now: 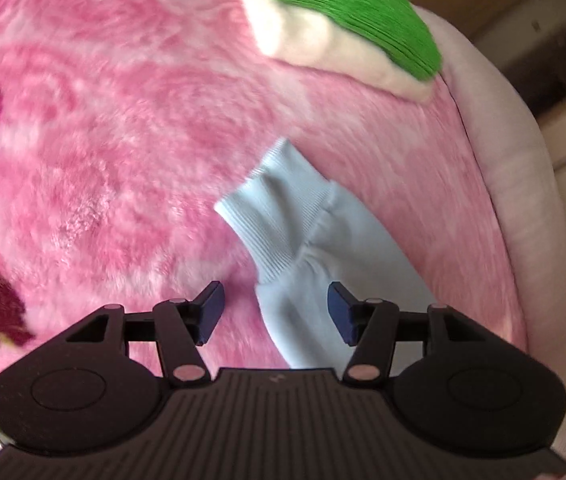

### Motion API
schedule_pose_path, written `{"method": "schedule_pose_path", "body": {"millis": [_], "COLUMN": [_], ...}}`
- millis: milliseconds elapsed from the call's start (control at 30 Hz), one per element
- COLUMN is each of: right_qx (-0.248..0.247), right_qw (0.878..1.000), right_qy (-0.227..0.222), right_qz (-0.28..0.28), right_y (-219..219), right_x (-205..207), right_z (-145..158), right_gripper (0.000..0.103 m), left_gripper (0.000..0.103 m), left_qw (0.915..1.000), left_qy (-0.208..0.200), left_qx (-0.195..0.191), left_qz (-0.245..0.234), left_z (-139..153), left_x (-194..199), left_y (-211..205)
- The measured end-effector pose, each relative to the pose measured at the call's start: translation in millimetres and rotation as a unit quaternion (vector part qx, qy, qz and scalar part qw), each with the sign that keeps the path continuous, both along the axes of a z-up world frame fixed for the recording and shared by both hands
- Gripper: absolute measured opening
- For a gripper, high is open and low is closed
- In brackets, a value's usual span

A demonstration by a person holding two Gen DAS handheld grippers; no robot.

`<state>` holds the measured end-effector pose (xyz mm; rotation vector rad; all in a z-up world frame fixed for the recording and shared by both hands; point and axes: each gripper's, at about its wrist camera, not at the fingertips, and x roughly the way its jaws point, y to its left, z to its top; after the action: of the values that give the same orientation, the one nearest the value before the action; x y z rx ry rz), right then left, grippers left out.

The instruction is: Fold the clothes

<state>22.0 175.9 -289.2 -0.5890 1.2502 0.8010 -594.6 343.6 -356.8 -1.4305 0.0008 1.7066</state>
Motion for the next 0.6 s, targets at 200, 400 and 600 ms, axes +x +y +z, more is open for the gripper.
{"method": "schedule_pose_path", "body": {"millis": [200,400,600], "right_qx": [-0.014,-0.004,-0.007], "right_qw": [1.000,1.000,0.999], "right_qy": [-0.007,-0.012,-0.030], "right_qz": [0.014,0.017,-0.007], "right_y": [0.7,-1.5,-20.3], "right_x": [11.2,39.1,84.3], "right_z": [-18.5,-18.9,-13.9], "right_gripper": [0.047,0.047,0.047], "left_gripper": [0.012,0.010,0.010], "left_qw": [0.9983,0.9768,0.9107], "left_qy": [0.050,0.140,0.102], "left_qx": [0.018,0.095,0.232], "left_qz": [-0.022,-0.130,-0.326], "left_z": [2.0,59.5,137.2], "left_x": [9.6,64.7,191.4], "left_y": [6.9,13.6,0.2]}}
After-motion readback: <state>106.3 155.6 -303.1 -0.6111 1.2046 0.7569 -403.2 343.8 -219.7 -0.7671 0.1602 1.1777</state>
